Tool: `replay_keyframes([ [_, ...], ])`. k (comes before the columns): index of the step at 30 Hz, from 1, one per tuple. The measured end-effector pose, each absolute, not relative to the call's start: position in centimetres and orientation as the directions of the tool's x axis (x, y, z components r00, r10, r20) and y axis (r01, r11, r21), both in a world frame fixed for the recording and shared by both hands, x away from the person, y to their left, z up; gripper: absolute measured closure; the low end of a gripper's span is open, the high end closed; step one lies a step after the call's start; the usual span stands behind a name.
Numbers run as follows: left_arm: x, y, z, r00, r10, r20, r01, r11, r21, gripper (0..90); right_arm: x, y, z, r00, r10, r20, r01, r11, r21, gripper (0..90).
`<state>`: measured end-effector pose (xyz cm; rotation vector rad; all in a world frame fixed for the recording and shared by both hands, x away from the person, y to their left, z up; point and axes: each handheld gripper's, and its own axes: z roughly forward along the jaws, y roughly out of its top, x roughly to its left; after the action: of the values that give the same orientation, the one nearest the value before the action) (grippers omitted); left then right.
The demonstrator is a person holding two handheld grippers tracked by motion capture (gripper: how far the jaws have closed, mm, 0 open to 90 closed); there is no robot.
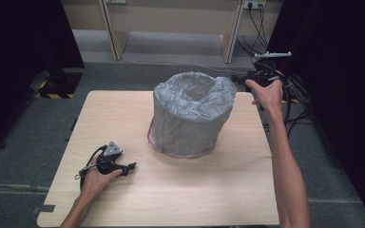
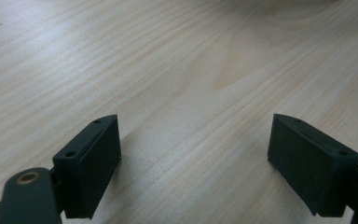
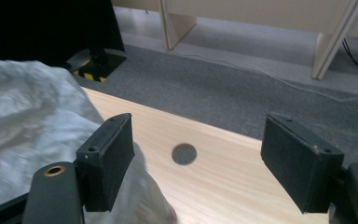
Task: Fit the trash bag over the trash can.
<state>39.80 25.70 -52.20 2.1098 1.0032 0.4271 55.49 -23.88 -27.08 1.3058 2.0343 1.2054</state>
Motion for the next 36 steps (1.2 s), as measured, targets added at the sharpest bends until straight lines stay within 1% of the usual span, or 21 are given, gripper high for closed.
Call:
replay_keyframes([
  [5, 39.8, 25.7, -52.2, 0.638, 0.77, -0.018, 0.521, -0.414, 0.747, 16.3, 55.3, -22.4, -25.9, -0.486, 0.871, 0.075, 0.48, 0.194, 0.856, 25.3],
  [6, 39.8, 25.7, -52.2, 0.638, 0.77, -0.017, 0.52, -0.415, 0.746, 16.3, 55.2, -21.6, -25.5, -0.508, 0.858, 0.073, 0.468, 0.204, 0.86, 25.2],
  [10, 39.8, 25.7, -52.2, 0.638, 0.77, -0.017, 0.52, -0.414, 0.747, 16.3, 54.8, -20.1, -24.9, -0.54, 0.838, 0.071, 0.449, 0.215, 0.867, 24.9],
  [20, 39.8, 25.7, -52.2, 0.638, 0.77, -0.018, 0.52, -0.414, 0.747, 16.3, 54.7, -16.9, -24.4, -0.587, 0.805, 0.08, 0.444, 0.238, 0.864, 24.5],
  [25, 39.8, 25.7, -52.2, 0.638, 0.77, -0.018, 0.52, -0.414, 0.747, 16.3, 54.6, -14.4, -23.8, -0.62, 0.78, 0.087, 0.431, 0.246, 0.868, 23.8],
  [30, 39.8, 25.7, -52.2, 0.638, 0.77, -0.018, 0.52, -0.414, 0.747, 16.3, 54.4, -12.4, -23.9, -0.66, 0.746, 0.091, 0.421, 0.267, 0.867, 23.5],
  [33, 39.8, 25.7, -52.2, 0.638, 0.77, -0.017, 0.52, -0.415, 0.747, 16.3, 54.3, -10.9, -24.4, -0.687, 0.718, 0.109, 0.422, 0.273, 0.864, 23.2],
  [36, 39.7, 25.7, -52.2, 0.638, 0.77, -0.018, 0.521, -0.414, 0.747, 16.3, 54.6, -9.6, -25.3, -0.695, 0.712, 0.102, 0.434, 0.302, 0.849, 23.2],
])
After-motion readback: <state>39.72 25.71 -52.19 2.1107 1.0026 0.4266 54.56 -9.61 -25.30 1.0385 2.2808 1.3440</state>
